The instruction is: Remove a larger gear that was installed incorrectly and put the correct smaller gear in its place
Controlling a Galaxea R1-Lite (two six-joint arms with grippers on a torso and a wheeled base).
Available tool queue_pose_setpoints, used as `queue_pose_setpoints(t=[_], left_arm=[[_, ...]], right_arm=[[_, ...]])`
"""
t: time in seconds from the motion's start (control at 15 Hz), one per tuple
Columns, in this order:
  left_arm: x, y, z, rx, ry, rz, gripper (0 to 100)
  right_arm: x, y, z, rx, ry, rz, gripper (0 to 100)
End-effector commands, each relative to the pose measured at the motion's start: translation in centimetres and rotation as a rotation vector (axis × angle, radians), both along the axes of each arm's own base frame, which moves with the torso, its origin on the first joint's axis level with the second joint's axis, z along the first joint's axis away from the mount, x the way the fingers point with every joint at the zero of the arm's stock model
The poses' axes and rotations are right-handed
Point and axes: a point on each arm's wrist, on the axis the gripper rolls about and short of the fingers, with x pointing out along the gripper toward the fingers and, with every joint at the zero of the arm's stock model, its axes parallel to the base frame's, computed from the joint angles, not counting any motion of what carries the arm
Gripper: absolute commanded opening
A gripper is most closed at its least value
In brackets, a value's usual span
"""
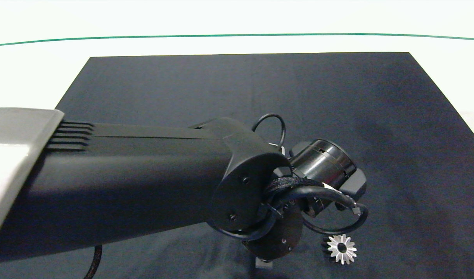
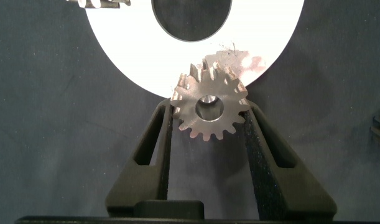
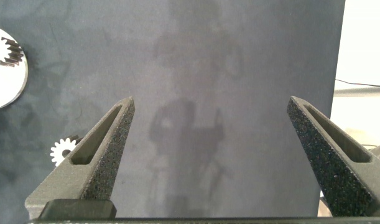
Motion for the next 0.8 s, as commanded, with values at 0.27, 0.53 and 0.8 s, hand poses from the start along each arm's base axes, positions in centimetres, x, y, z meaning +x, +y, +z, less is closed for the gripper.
queue_pose_setpoints(t=[0.27,0.53,0.8], left_arm=[[-0.1,0.0,-0.1,0.021,-0.024,0.016,100],[-0.2,0.1,0.1,0.019,-0.023,0.018,100],[-1.7,7.4,5.0,0.049,0.011,0.123,100]], right_arm=[[0.0,0.0,-0.1,-0.002,0.006,0.000,100],[0.0,0.0,-0.1,-0.002,0.006,0.000,100],[0.1,0.0,-0.2,-0.003,0.010,0.001,100]])
